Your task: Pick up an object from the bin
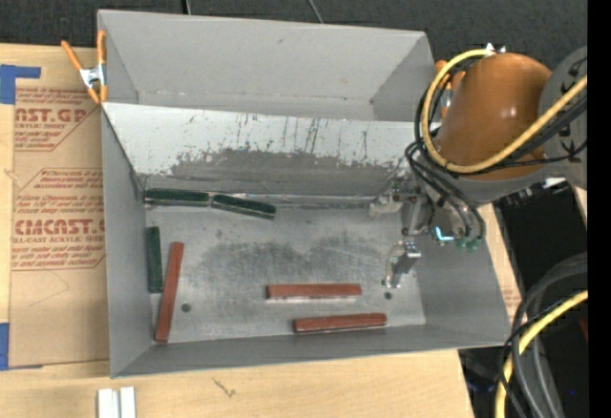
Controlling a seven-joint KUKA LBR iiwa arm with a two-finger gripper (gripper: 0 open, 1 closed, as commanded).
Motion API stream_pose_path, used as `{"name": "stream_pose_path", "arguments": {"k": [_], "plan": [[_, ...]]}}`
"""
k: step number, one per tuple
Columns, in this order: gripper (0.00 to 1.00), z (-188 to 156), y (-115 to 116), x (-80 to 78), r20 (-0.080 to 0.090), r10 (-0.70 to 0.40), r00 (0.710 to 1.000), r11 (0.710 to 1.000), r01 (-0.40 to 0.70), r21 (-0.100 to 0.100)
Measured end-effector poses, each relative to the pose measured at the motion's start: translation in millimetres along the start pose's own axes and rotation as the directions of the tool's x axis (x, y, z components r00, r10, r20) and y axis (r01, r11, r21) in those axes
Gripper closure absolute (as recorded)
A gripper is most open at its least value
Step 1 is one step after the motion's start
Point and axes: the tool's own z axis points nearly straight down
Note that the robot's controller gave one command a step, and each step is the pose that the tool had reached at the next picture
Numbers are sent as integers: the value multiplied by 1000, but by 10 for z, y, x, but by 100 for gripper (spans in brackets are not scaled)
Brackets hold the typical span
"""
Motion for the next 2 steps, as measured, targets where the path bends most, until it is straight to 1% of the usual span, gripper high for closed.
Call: {"name": "stream_pose_path", "arguments": {"k": [1, 2], "plan": [[0, -38, 1, -17, 8, -1, 1000, 1000, 1, 1], [100, 1217, 235, -164, 13, -95, 995, 995, 95, 2]]}}
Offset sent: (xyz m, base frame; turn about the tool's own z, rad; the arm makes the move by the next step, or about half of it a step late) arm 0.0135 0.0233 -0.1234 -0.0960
